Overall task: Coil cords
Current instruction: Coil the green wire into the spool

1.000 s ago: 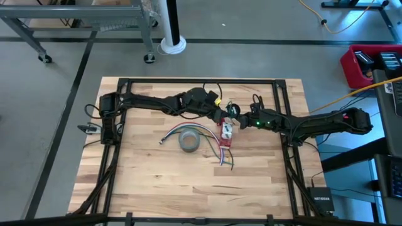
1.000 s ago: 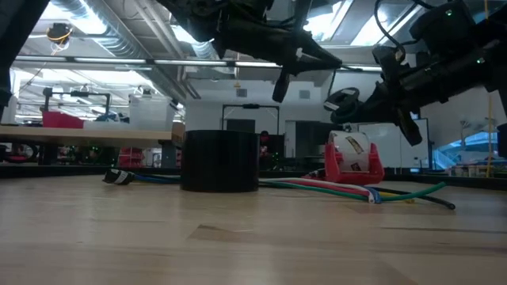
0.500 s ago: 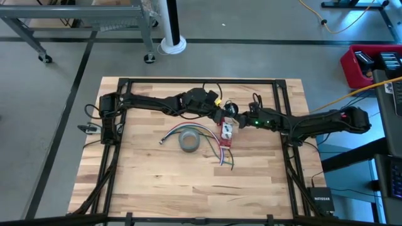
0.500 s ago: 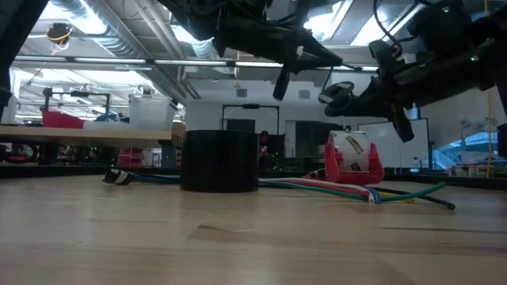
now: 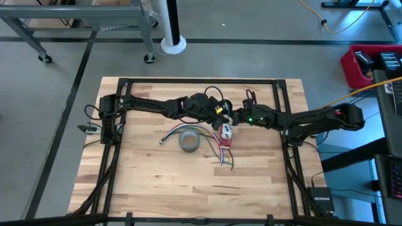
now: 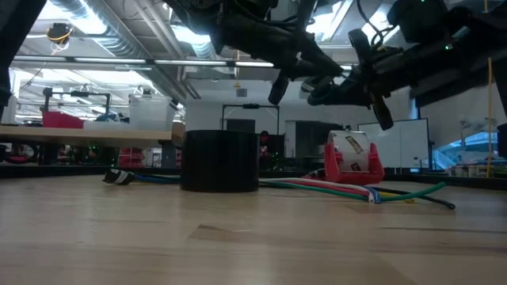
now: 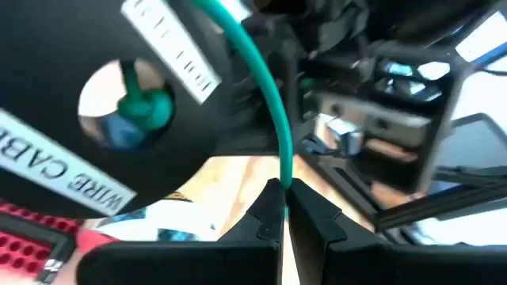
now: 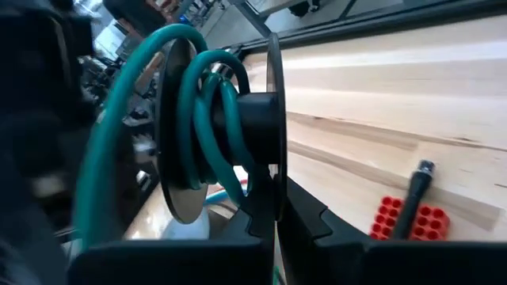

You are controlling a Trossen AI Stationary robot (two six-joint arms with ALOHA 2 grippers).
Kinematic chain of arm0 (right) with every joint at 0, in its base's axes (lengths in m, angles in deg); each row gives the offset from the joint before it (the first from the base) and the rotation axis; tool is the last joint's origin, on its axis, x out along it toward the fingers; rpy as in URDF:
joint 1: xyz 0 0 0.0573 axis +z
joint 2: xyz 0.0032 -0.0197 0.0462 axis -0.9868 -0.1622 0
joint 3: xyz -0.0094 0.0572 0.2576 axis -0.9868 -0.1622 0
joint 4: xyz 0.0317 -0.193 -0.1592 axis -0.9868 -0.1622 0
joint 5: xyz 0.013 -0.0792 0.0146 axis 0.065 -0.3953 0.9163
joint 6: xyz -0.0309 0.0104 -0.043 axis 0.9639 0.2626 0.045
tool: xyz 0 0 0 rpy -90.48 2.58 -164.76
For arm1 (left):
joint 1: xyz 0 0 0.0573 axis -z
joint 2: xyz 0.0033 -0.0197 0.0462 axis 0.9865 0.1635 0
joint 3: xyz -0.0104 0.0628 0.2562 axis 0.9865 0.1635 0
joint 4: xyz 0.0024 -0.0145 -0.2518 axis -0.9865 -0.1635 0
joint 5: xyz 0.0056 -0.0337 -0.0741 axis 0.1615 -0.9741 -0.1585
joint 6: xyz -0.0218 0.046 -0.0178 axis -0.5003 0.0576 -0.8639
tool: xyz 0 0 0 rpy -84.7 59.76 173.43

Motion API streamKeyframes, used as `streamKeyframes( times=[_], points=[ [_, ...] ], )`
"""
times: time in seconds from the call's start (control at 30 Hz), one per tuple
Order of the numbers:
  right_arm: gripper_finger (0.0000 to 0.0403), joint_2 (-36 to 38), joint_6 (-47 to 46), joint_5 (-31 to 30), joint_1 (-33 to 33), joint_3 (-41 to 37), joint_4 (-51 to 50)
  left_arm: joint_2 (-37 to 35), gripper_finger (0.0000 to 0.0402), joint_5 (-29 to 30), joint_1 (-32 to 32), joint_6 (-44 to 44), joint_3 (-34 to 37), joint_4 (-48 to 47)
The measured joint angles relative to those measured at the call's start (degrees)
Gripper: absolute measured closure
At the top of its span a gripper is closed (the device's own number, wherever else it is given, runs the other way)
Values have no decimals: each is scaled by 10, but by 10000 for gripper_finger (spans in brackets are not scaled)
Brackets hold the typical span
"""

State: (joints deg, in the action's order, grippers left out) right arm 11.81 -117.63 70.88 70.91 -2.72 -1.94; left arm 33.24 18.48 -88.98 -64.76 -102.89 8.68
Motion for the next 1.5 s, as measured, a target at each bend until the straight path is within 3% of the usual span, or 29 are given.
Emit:
streamKeyframes(
  times=[0.27,0.47,0.7,1.03,1.5],
  points=[
    [400,0,-5,6,0,10,0,0,401,29,9,26,0,-7],
    [400,0,-18,42,0,10,1,0,401,39,1,24,0,-3],
    [400,-17,-18,33,0,10,3,-1,401,43,2,23,0,36],
    [400,-36,-18,45,0,10,69,-1,401,55,16,40,0,-42],
    [400,-35,-33,101,0,10,61,-1,401,74,25,130,0,-90]
  ],
)
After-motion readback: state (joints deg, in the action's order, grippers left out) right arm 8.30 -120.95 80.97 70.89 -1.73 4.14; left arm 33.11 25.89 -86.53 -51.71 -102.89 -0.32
